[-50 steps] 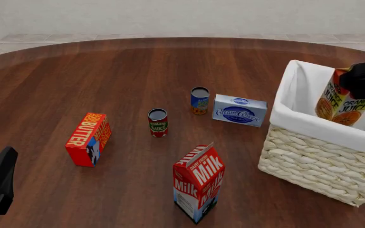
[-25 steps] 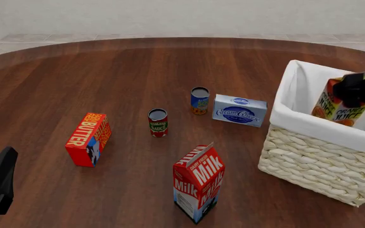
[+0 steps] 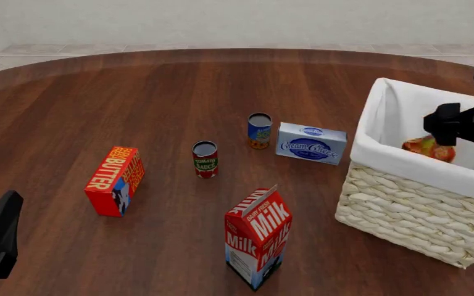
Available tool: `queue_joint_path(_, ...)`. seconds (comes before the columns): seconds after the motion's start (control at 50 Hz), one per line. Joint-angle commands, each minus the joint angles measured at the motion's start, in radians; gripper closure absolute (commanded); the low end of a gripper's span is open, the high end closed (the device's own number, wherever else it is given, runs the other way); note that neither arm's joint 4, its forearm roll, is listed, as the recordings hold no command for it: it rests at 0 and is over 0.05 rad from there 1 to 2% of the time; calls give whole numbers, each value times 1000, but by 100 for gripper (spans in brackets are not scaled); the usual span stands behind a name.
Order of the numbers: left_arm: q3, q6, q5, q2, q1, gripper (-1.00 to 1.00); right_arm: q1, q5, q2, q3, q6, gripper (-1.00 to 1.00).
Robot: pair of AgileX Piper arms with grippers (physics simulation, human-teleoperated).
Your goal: Pick up the orange juice, and put it in the basket.
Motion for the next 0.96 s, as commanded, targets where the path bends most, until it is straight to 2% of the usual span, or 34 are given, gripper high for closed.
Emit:
queue_joint_path(0.02,0,0,0,0,0,-100,0,-11,3,5,8,-100)
queue_joint_path(0.38,0,0,0,0,0,-100,18,37,-22,-44,5,-100)
queue_joint_path(0.56,0,0,0,0,0,-100,49,117,-88,-118,-2,-100)
queue_joint_path(0.96,0,0,0,0,0,-100,122,231,-113,-288,-42,-100)
